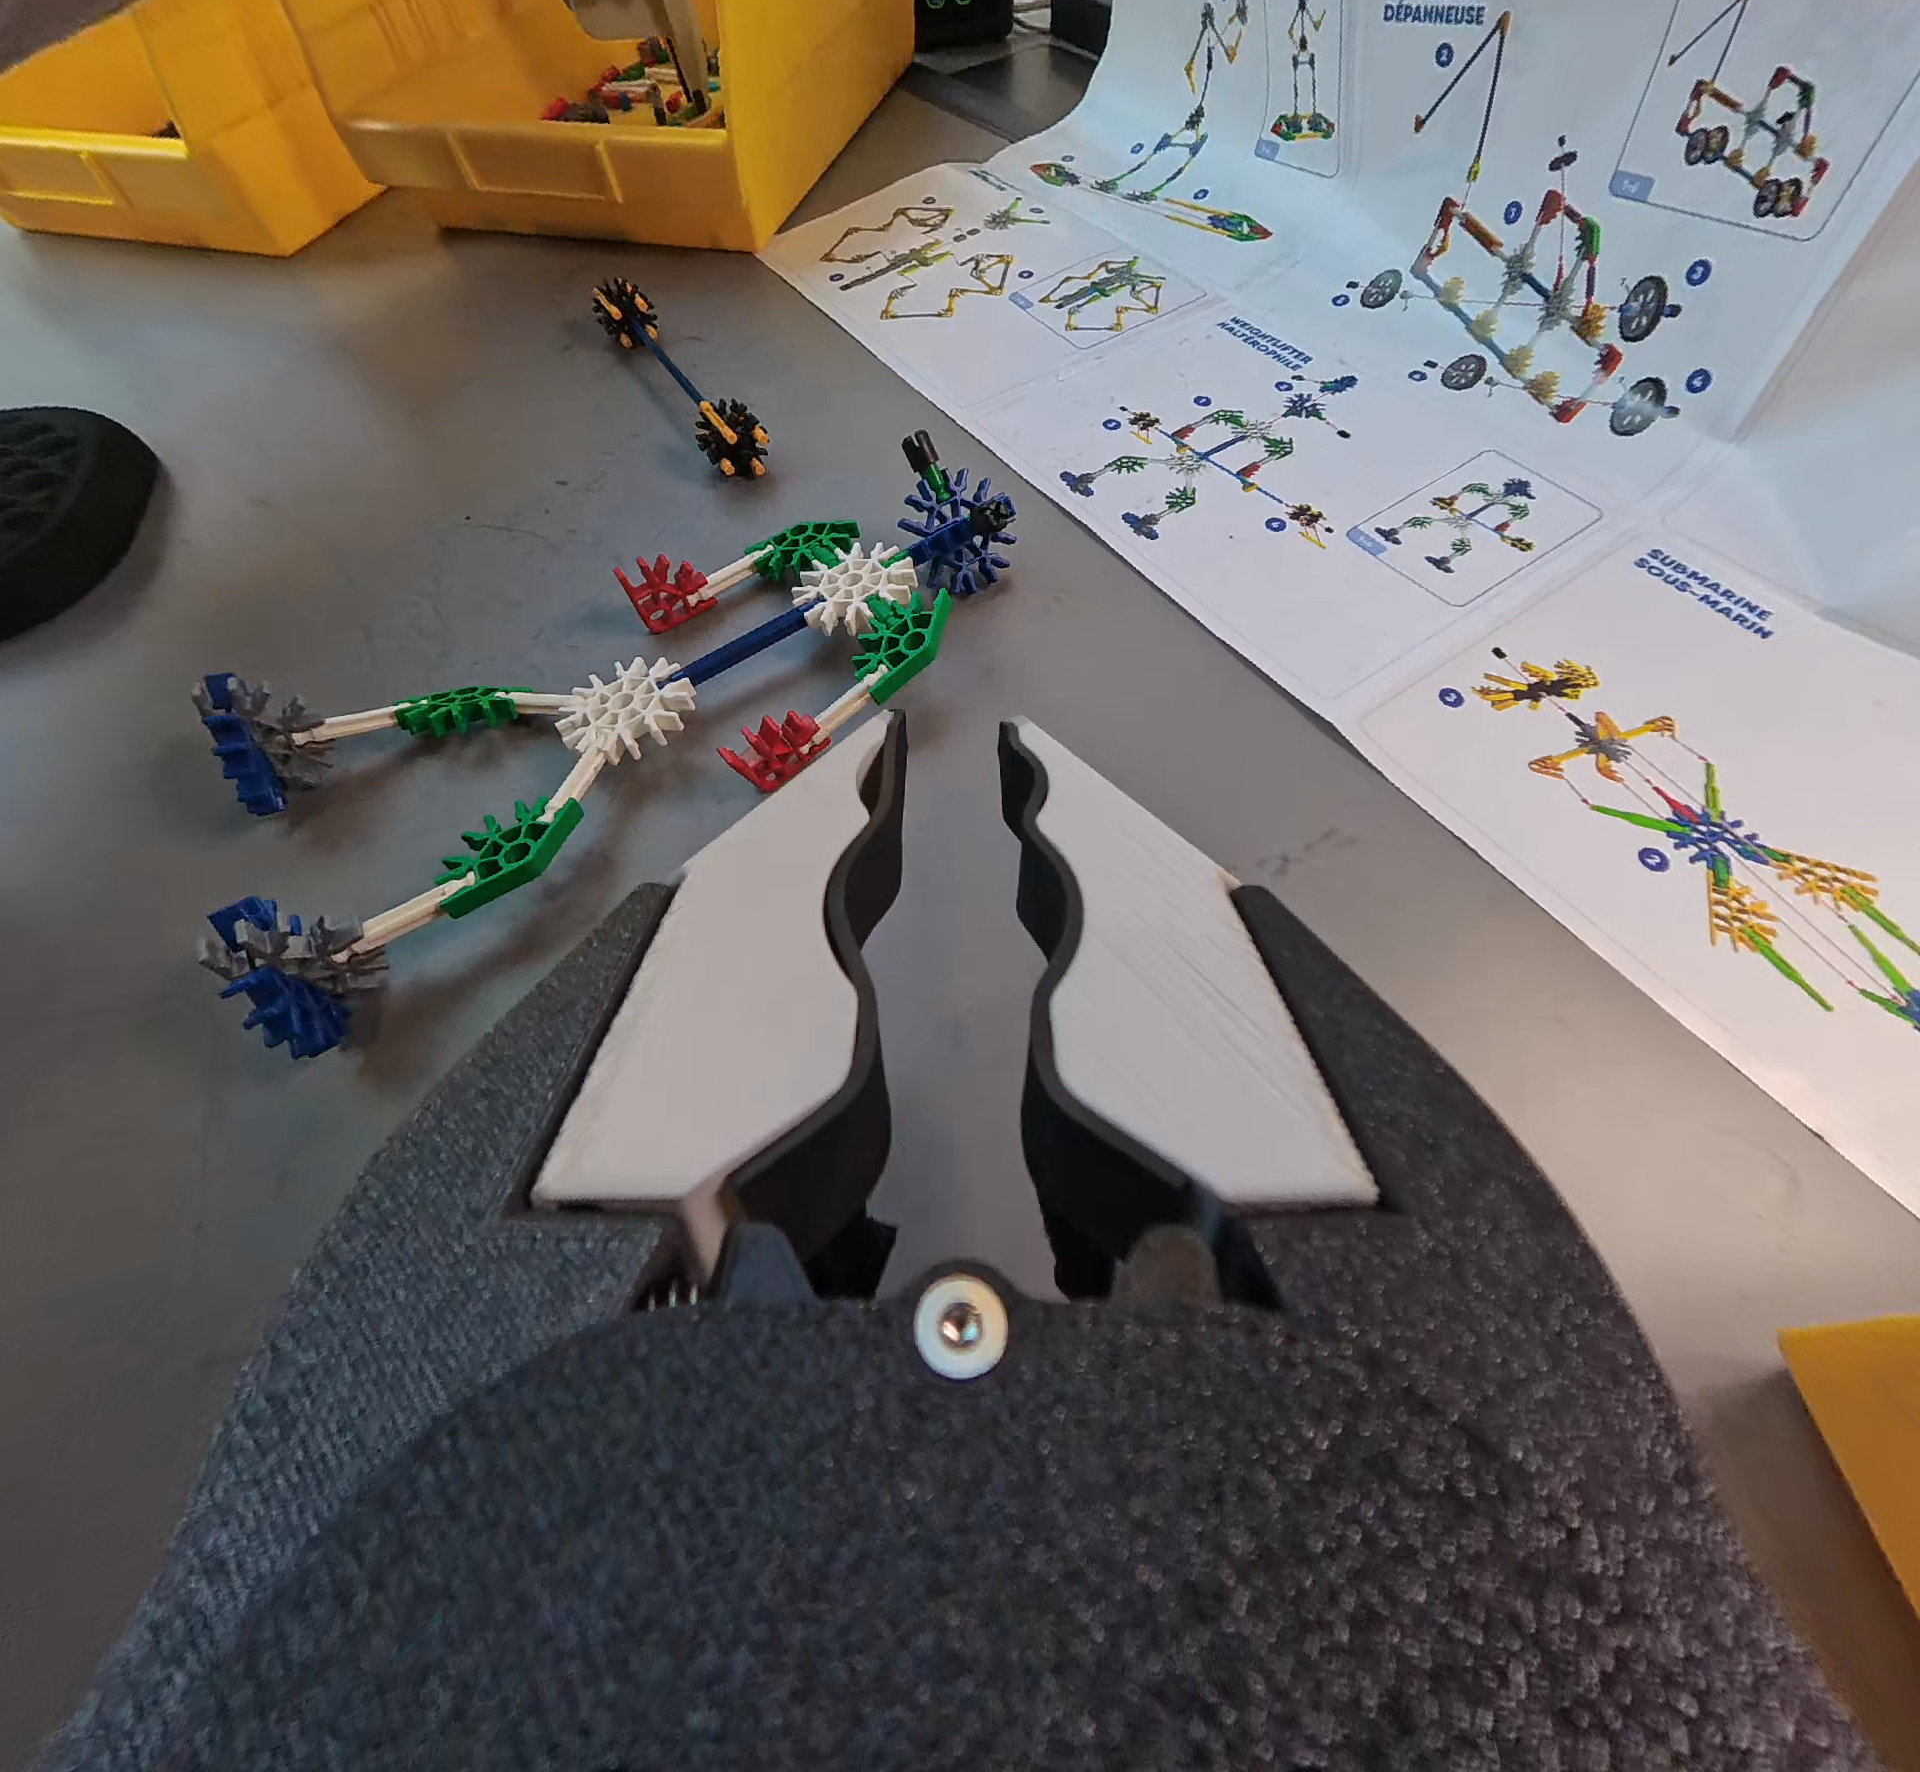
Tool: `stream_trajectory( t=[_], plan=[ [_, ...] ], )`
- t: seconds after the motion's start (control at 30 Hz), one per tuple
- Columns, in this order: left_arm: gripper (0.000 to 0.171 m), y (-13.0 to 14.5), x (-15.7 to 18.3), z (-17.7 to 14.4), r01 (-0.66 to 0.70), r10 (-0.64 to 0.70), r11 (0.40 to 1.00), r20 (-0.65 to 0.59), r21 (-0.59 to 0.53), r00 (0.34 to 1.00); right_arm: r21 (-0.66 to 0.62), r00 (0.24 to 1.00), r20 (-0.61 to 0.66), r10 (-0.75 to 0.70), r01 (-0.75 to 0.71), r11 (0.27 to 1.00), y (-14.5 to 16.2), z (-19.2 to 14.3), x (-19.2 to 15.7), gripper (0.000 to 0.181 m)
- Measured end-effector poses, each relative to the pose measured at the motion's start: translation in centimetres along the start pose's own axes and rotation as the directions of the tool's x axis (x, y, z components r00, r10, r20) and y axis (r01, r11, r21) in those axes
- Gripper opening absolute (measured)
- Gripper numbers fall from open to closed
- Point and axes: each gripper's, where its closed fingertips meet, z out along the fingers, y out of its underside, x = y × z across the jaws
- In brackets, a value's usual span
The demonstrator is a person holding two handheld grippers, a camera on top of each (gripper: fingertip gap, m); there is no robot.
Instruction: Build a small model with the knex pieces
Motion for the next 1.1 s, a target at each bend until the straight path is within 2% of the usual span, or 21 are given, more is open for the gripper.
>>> stream_trajectory(
  t=[0.17, 0.3, 0.37, 0.43, 0.5, 0.6, 0.7, 0.73, 0.8, 0.87, 0.97, 1.03, 1.1],
  plan=[
    [0.012, 0.0, 0.2, 0.1, 0.031, -0.031, 1.000, -0.026, 0.006, 0.999, 0.009, 1.000, 0.005, 0.015, -0.015, 1.000, -0.1, -0.2, 0.1, 0.017],
    [0.005, -0.1, 0.5, -0.1, -0.041, 0.041, 0.999, -0.004, 0.002, 0.999, 0.009, 1.000, -0.001, 0.008, -0.008, 1.000, -0.1, -0.2, 0.1, 0.017],
    [0.005, -1.1, 1.0, -1.3, -0.099, 0.097, 0.993, 0.034, 0.066, 0.995, 0.017, 1.000, -0.011, 0.002, -0.002, 1.000, -0.2, -0.4, 0.2, 0.017],
    [0.005, -2.9, 2.7, -4.2, -0.193, 0.181, 0.960, 0.075, 0.203, 0.981, 0.026, 1.000, -0.022, -0.003, 0.004, 1.000, -0.2, -0.6, 0.3, 0.017],
    [0.005, -4.1, 5.9, -8.1, -0.305, 0.279, 0.886, 0.124, 0.349, 0.952, 0.035, 1.000, -0.024, -0.003, 0.004, 0.999, -0.3, -0.7, 0.3, 0.016],
    [0.005, -3.6, 14.2, -13.4, -0.468, 0.468, 0.678, 0.158, 0.566, 0.869, 0.044, 1.000, -0.018, -0.010, 0.011, 0.999, -0.5, -0.6, 0.3, 0.016],
    [0.005, 0.1, 23.8, -15.9, -0.485, 0.627, 0.485, 0.098, 0.728, 0.773, 0.061, 0.999, -0.005, -0.047, 0.047, 0.997, -0.9, -0.5, -0.4, 0.017],
    [0.005, 1.8, 27.0, -16.0, -0.450, 0.673, 0.448, 0.040, 0.772, 0.739, 0.068, 0.998, 0.001, -0.065, 0.065, 0.996, -1.0, -0.4, -0.7, 0.017],
    [0.005, 5.2, 32.6, -15.5, -0.363, 0.744, 0.418, -0.084, 0.833, 0.663, 0.090, 0.994, 0.021, -0.105, 0.103, 0.991, -1.4, -0.4, -1.8, 0.017],
    [0.005, 8.5, 37.4, -14.7, -0.262, 0.786, 0.441, -0.228, 0.858, 0.575, 0.126, 0.987, 0.066, -0.148, 0.139, 0.982, -1.9, -0.5, -3.5, 0.018],
    [0.005, 12.4, 42.8, -14.1, -0.080, 0.755, 0.576, -0.492, 0.813, 0.434, 0.189, 0.961, 0.144, -0.236, 0.207, 0.960, -2.8, -0.6, -6.6, 0.020],
    [0.005, 13.7, 44.9, -14.6, 0.041, 0.704, 0.651, -0.623, 0.758, 0.340, 0.229, 0.935, 0.193, -0.299, 0.253, 0.940, -3.3, -0.8, -9.0, 0.022],
    [0.005, 14.2, 45.7, -14.6, 0.115, 0.651, 0.706, -0.704, 0.699, 0.286, 0.256, 0.913, 0.211, -0.350, 0.294, 0.921, -3.6, -0.6, -10.8, 0.026]
  ],
)
